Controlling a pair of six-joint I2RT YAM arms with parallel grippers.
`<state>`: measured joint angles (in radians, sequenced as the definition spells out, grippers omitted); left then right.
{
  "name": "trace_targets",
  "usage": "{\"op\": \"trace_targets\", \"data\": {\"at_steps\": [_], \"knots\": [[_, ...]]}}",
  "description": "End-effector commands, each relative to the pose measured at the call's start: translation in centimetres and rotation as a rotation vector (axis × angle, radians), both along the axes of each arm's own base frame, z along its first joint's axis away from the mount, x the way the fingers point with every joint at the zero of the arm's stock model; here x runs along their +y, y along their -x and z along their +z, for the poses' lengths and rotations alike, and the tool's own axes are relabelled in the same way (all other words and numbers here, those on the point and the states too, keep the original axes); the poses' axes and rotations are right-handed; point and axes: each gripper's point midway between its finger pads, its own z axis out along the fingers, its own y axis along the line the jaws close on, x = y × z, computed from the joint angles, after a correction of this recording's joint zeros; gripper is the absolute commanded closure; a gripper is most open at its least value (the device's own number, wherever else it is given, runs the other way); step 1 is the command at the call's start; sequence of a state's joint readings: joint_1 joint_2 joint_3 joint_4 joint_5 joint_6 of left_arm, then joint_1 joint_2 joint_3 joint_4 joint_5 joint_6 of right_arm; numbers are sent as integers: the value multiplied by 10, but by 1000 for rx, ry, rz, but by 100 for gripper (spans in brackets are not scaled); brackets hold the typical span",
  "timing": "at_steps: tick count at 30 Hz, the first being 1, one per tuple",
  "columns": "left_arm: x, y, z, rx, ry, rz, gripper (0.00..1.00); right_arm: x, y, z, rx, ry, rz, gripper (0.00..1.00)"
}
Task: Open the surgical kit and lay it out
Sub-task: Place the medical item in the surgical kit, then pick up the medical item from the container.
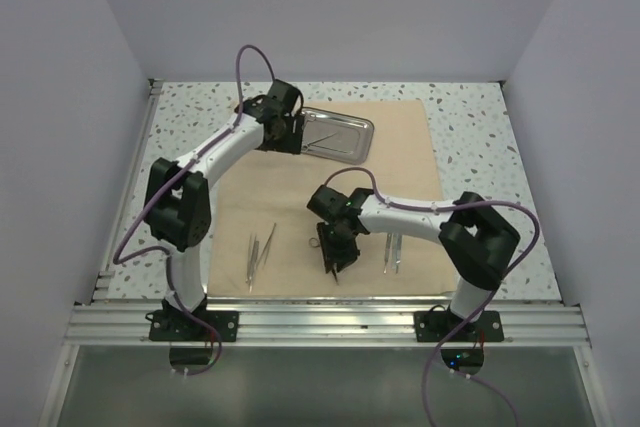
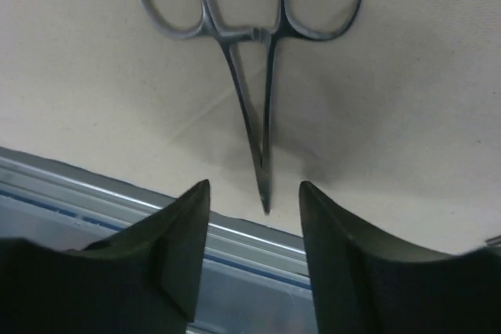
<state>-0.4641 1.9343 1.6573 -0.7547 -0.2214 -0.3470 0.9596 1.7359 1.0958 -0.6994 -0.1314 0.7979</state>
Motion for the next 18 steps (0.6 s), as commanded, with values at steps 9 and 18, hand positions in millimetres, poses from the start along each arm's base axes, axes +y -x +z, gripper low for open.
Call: {"op": "trace_targets", "data": {"at_steps": [9,18], "knots": [[-53,-67,32,-136,153,-118,26,-6,-47,124,-264,37,82,14],[-100,-102,6,-169,235,-275,28,-69,-74,190,-404,98,-12,13]]}}
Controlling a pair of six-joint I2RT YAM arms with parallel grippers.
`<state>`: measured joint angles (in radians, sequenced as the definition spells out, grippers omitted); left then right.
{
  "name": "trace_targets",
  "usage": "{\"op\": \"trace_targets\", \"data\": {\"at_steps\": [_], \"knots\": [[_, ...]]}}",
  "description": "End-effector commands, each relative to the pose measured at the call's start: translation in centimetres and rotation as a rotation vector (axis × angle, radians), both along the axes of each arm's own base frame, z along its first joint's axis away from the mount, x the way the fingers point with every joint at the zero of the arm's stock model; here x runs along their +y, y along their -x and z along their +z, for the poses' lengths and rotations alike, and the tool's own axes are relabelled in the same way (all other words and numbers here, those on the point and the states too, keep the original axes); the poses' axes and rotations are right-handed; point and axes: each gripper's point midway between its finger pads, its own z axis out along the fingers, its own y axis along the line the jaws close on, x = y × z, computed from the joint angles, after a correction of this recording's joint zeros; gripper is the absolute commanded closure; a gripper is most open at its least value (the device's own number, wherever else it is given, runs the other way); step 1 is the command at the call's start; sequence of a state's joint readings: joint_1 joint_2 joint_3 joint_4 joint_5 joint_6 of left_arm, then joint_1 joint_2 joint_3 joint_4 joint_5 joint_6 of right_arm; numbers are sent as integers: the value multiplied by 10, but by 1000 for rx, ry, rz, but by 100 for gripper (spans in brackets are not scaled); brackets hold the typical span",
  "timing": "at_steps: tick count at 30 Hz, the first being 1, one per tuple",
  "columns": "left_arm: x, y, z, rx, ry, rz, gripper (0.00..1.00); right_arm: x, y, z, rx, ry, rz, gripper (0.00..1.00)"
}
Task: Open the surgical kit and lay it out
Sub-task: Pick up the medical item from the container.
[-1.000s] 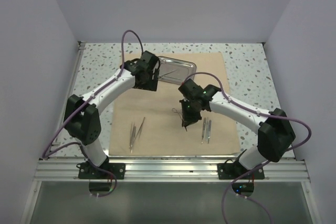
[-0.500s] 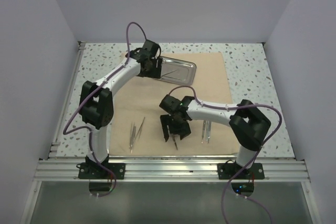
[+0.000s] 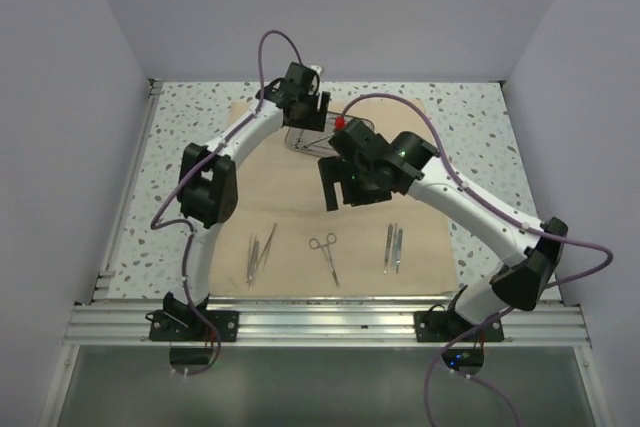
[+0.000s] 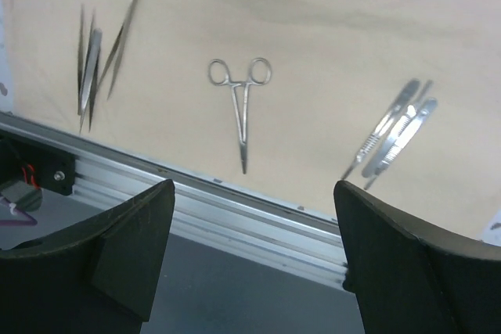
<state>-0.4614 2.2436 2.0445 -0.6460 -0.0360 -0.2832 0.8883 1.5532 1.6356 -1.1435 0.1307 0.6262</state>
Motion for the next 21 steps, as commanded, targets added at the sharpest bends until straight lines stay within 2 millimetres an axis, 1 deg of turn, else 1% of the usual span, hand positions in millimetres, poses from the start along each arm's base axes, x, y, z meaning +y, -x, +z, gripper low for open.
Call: {"op": "trace_targets", "data": {"at_steps": [1,2,3,4,5,9,13,15,16,20,21], "knots": [[-30,-13,1,-65,55,-138,27,-53,4,1,12,128,-55,13],[-35,-16,1,-87,60,-172,27,-59,4,0,22,134,-65,13],[-38,-17,-3,-92,58,-184,27,-67,2,-1,29,136,-88,13],[-42,-19,-8,-95,58,-197,27,-71,3,-2,35,139,-96,13],[-45,-22,-9,-110,60,-213,27,-77,4,-1,37,143,-103,13],[-55,-30,-24,-115,66,-266,27,-91,6,-4,58,180,-126,13],[-54,-37,-47,-105,23,-266,27,-94,6,-5,70,198,-139,13],[-52,-40,-52,-112,4,-267,27,-94,7,-6,79,197,-148,13],[-50,-42,-58,-105,-4,-263,27,-93,6,-6,83,195,-154,13],[-42,-49,-65,-102,-6,-242,27,-88,5,-9,102,186,-168,14],[-39,-50,-71,-92,-10,-237,28,-87,4,-9,105,185,-168,14]]}}
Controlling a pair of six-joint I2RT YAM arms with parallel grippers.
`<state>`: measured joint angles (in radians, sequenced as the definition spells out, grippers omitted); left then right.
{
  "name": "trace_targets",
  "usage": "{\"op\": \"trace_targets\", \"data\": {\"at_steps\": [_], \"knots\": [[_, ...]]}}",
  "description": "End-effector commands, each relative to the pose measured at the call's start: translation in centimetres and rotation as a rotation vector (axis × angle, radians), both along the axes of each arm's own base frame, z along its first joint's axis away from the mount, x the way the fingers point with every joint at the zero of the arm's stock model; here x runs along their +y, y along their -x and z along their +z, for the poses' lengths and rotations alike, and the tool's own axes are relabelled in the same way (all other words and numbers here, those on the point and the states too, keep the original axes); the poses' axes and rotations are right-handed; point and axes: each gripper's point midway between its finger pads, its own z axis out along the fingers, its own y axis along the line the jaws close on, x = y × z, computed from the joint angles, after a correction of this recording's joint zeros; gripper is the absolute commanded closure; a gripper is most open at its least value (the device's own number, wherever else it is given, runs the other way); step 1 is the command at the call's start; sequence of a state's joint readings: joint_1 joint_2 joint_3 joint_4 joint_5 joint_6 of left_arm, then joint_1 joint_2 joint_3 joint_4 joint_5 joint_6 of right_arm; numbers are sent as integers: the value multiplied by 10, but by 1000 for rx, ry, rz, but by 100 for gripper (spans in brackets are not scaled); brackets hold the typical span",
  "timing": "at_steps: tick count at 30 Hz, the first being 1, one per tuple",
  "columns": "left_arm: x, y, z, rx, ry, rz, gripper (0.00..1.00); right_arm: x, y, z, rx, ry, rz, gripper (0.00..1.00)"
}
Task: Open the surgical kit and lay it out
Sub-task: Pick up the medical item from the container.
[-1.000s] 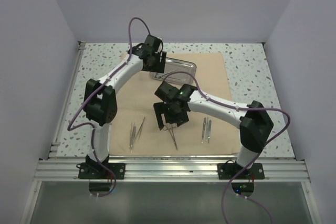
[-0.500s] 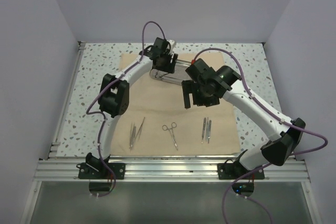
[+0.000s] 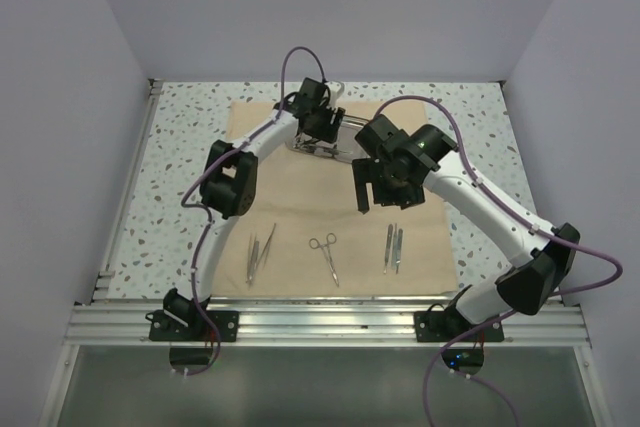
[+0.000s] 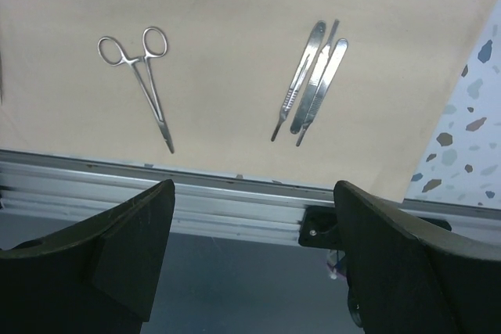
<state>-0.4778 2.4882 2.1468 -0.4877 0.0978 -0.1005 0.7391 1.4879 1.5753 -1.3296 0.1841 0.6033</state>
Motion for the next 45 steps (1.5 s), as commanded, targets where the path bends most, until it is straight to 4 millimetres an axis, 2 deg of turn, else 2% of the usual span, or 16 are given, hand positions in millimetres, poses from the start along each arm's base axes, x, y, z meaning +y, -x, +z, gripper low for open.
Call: {"op": "trace_targets", "data": {"at_steps": [1,7,13,18,21,26,28,29,32,35,38,39,41,42,44,45], "knots": [[6,-23,8,-62,6,10,30,-1,1,2,22,10,-22,14],[31,-12,-10,-21,-78,48,46,4,-6,2,20,14,-28,14],[58,15,-25,12,-166,62,51,9,-12,-1,25,14,-32,14],[62,32,-33,37,-176,28,52,11,-13,-4,36,18,-24,14],[63,36,-41,56,-185,22,58,11,-15,-4,35,18,-19,14],[63,37,-53,88,-197,20,77,11,-16,-5,34,22,-14,14],[61,35,-57,94,-199,21,96,10,-16,-5,37,24,-12,14],[62,35,-57,98,-204,24,100,9,-16,-5,36,26,-10,14],[62,30,-57,98,-206,39,100,9,-17,-5,37,27,-7,14],[58,23,-41,75,-178,67,100,9,-19,-3,26,22,-2,14],[50,15,-12,41,-131,87,100,9,-23,-2,17,27,3,14],[46,9,5,14,-107,93,100,9,-25,-2,12,26,4,14],[42,7,23,6,-78,107,100,9,-29,1,-2,23,10,14],[39,2,42,-23,-54,116,100,11,-32,3,-9,23,13,14],[35,6,57,-9,-23,117,100,10,-37,6,-24,27,20,14],[34,6,76,-31,-6,124,100,10,-40,10,-38,26,21,14]]}}
